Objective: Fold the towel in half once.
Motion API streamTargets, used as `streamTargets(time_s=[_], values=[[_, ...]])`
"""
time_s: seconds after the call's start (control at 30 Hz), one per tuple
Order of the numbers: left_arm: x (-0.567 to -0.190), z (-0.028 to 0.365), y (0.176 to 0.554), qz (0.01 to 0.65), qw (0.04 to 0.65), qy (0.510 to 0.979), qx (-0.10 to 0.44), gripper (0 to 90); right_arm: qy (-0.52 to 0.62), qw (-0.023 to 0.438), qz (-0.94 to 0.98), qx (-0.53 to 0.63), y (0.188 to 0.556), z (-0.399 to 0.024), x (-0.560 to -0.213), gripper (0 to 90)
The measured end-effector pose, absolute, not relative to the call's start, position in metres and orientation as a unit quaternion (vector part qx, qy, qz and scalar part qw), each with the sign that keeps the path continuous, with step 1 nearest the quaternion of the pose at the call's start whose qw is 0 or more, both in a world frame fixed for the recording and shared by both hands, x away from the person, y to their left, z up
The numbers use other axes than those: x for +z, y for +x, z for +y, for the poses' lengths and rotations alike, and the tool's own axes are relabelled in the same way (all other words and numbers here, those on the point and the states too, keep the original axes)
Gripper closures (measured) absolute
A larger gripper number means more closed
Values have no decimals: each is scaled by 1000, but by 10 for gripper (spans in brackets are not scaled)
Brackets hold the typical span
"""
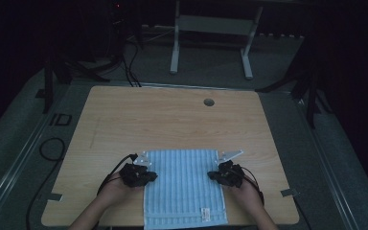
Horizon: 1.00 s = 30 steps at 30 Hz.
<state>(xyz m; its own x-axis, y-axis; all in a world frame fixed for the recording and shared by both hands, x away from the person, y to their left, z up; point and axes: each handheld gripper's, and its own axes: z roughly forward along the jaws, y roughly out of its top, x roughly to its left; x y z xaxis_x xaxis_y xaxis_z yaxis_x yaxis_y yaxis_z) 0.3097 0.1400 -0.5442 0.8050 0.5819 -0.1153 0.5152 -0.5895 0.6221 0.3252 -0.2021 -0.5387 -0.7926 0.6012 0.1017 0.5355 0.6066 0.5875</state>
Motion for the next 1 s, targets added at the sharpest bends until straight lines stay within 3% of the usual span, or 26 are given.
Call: streamTargets(time_s=[0.4, 0.7, 1.0], values=[[-543, 136, 353, 324, 323, 887, 62, 832, 349, 55, 881, 314, 365, -202, -539, 894], [-542, 136, 361, 332, 328, 883, 53, 806, 362, 46, 874, 319, 381, -203, -540, 888], [-517, 142, 313, 284, 359, 888, 47, 613, 322, 23, 871, 369, 336, -214, -513, 731]])
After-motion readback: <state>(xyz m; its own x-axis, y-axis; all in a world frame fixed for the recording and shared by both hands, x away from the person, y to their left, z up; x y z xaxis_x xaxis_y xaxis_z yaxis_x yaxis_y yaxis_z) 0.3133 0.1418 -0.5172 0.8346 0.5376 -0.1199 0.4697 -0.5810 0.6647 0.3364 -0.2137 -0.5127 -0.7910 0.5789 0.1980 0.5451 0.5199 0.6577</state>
